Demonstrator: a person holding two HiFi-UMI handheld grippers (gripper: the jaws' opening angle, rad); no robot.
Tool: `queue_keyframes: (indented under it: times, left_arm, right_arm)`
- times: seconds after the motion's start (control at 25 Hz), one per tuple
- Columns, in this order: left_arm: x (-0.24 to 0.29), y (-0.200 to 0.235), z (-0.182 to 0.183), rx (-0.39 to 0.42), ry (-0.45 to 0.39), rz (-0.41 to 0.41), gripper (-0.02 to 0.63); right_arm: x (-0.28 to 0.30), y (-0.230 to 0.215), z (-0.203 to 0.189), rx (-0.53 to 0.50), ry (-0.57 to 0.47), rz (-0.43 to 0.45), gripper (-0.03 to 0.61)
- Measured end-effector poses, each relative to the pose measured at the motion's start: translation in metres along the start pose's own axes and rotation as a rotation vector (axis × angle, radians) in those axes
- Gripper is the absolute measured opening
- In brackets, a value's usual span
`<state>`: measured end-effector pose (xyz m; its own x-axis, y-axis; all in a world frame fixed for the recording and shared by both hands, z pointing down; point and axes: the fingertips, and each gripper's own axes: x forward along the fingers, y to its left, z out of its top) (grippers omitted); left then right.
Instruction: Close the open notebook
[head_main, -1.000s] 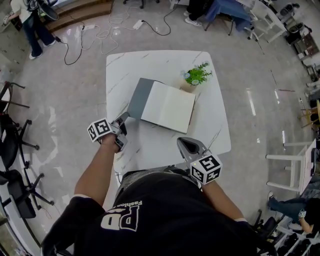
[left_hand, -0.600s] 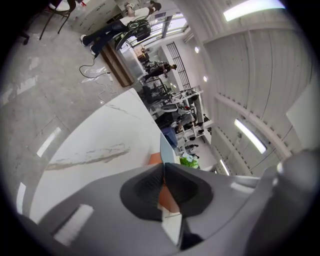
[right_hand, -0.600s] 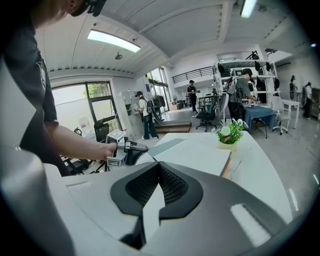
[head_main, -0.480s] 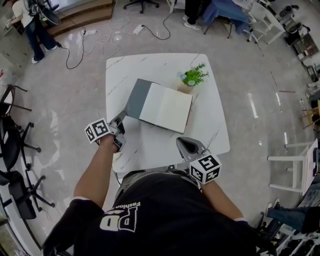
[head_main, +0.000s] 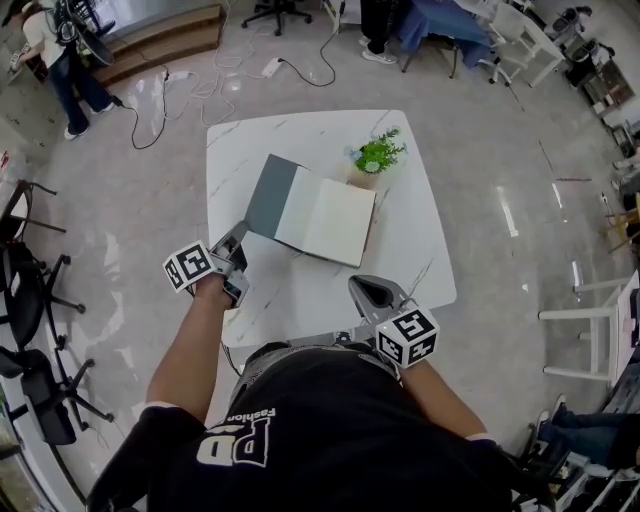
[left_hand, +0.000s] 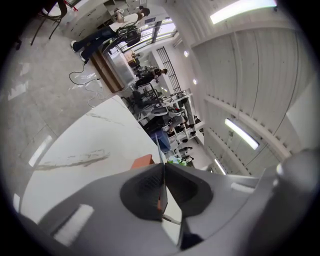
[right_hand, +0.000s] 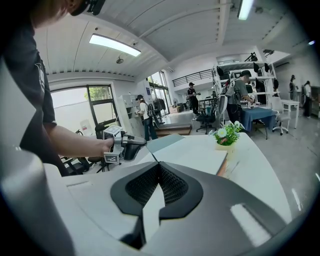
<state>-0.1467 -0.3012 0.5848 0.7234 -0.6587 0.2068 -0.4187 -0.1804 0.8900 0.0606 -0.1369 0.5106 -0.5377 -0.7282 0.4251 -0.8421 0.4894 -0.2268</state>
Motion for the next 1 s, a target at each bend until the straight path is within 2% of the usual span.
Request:
queue_keyframes:
  times: [0.28,0.6,1.0]
  left_arm:
    - [0.003,-0.039,-0.003,0.086,0.010,-0.031,0.066]
    - [0.012,-0.078,-0.014,0.250,0.058,-0.028,0.066]
    - [0.023,-0.110,-0.040,0.413,0.125,-0.030,0.066]
  right_arm:
    - [-0.006,-0.002,0.000,0.006,-0.012,0.012,0.000]
    - [-0.012,-0.010,0.000,0.016,-0.023,0.012,0.000]
    - [-0.022,-0.015,0.002,0.014,-0.038,0.011,0.000]
